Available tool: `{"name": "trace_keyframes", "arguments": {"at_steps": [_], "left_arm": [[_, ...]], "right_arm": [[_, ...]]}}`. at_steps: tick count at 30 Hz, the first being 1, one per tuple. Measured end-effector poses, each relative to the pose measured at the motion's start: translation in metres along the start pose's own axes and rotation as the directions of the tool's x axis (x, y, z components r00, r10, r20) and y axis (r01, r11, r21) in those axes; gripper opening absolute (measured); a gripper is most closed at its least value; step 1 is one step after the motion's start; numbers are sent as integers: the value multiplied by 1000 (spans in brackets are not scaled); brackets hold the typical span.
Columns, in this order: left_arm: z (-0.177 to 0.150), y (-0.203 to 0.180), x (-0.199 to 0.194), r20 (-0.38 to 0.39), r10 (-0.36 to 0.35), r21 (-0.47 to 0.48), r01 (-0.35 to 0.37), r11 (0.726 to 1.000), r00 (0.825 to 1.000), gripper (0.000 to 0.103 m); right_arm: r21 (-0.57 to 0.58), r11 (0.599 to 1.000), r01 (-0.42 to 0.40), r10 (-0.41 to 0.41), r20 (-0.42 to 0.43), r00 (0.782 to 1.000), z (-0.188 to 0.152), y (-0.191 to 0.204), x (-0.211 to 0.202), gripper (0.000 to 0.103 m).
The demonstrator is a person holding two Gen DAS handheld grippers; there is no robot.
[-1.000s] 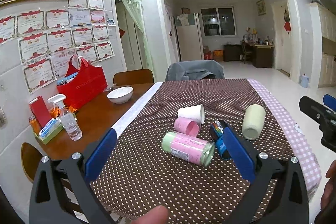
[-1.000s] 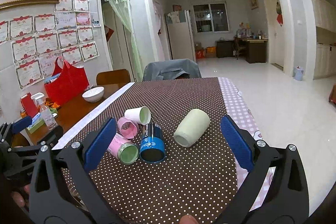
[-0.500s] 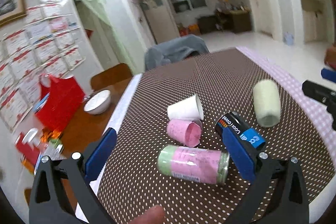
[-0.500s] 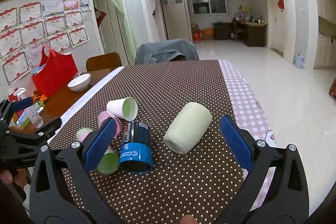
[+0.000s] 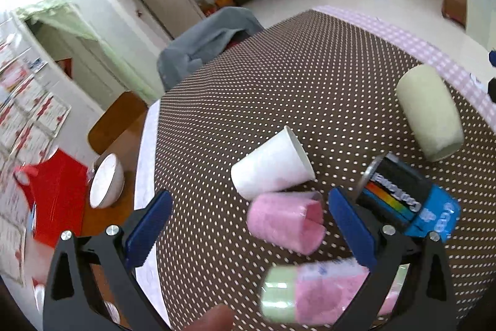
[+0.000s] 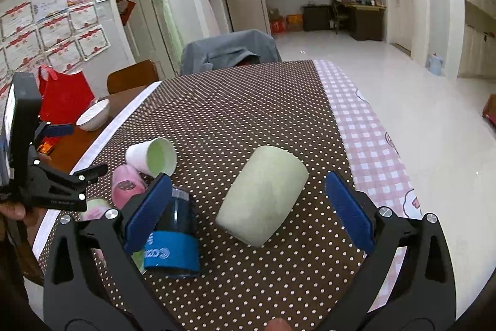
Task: Flip cup upside down
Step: 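Move the left gripper to the white paper cup and close on it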
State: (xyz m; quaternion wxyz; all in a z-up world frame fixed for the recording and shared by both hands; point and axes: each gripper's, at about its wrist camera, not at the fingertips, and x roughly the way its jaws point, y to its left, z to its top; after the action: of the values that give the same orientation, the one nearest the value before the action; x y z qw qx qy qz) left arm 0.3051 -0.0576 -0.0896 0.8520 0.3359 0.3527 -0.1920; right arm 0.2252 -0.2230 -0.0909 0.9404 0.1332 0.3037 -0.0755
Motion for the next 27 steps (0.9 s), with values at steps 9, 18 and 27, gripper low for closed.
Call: {"name": "trace_keyframes", "arguments": {"at_steps": [9, 18, 27], "left_arm": [[11, 5, 60, -107, -63, 204, 84, 975, 992, 99], [24, 3, 103, -198, -142, 351, 206, 914, 970, 99], [37, -3, 138, -278, -204, 421, 310, 852, 939, 99]], "right_arm": [[29, 998, 47, -46, -49, 998, 8, -9, 30, 97], [43, 997, 66, -63, -83, 995, 13, -7, 52, 97], [54, 996, 65, -59, -98, 993, 14, -9, 62, 97]]}}
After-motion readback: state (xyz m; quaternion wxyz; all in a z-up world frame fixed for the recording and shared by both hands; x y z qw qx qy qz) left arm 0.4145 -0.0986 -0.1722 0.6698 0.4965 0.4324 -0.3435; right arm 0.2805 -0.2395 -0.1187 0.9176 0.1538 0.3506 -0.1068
